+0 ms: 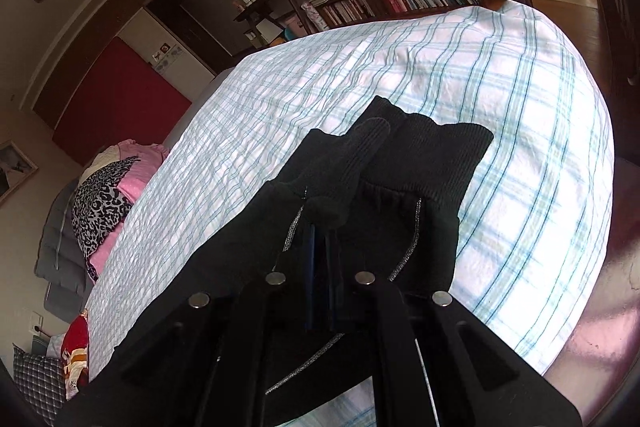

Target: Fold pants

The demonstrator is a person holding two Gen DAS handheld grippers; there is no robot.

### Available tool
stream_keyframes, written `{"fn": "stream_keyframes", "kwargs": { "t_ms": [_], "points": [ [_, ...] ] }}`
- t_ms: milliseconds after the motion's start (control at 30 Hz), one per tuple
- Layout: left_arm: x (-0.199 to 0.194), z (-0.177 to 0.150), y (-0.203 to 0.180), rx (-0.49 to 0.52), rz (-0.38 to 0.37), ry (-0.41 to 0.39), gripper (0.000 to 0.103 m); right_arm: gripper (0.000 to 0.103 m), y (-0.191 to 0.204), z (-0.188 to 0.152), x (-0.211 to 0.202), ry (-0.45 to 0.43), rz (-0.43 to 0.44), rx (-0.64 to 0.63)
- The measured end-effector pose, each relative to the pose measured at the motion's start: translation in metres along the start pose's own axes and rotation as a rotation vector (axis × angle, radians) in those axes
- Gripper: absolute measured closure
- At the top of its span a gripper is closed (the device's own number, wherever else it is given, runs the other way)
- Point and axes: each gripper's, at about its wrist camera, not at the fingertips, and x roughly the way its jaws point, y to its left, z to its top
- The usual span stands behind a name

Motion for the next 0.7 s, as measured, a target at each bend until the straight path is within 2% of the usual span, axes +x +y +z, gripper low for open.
{"fn": "stream_keyframes", "kwargs": {
  "t_ms": [100,167,200,233,267,333,367,433,467,533,633,700],
  "points": [
    [-0.008,-0.007,0.000,0.014,0.084,-0.021,0.073,0.098,-0.010,-0.006,0.006,0.022,0.010,0.043],
    [-0.015,-0.006,-0.003,0.045,0.167,-0.064,0.049,0.095,-0.014,-0.008,0.009,0.032,0.027,0.062],
    [-0.021,-0.006,-0.005,0.058,0.176,-0.085,0.049,0.094,-0.016,-0.010,0.009,0.037,0.036,0.066],
    [-0.023,-0.006,-0.008,0.067,0.177,-0.091,0.049,0.086,-0.018,-0.010,0.009,0.038,0.045,0.073],
    [-0.024,-0.004,-0.012,0.077,0.181,-0.092,0.049,0.073,-0.020,-0.011,0.009,0.036,0.057,0.087],
    [-0.022,-0.006,-0.023,0.117,0.181,-0.094,0.048,0.061,-0.025,-0.010,0.007,0.029,0.105,0.130],
    [-0.020,-0.008,-0.031,0.143,0.179,-0.085,0.046,0.060,-0.026,-0.009,0.007,0.027,0.120,0.143],
    [-0.008,-0.014,-0.051,0.204,0.173,-0.046,0.045,0.060,-0.025,-0.007,0.007,0.020,0.122,0.145],
    [0.000,-0.018,-0.060,0.235,0.166,-0.021,0.040,0.060,-0.023,-0.006,0.008,0.021,0.123,0.141],
    [0.019,-0.029,-0.077,0.276,0.123,0.050,0.036,0.060,-0.018,-0.004,0.013,0.021,0.124,0.132],
    [0.048,-0.051,-0.096,0.274,0.038,0.184,0.028,0.060,-0.014,-0.001,0.020,0.024,0.128,0.133],
    [0.062,-0.068,-0.106,0.273,-0.007,0.259,0.028,0.060,-0.012,-0.001,0.024,0.027,0.133,0.125]
  ]
}}
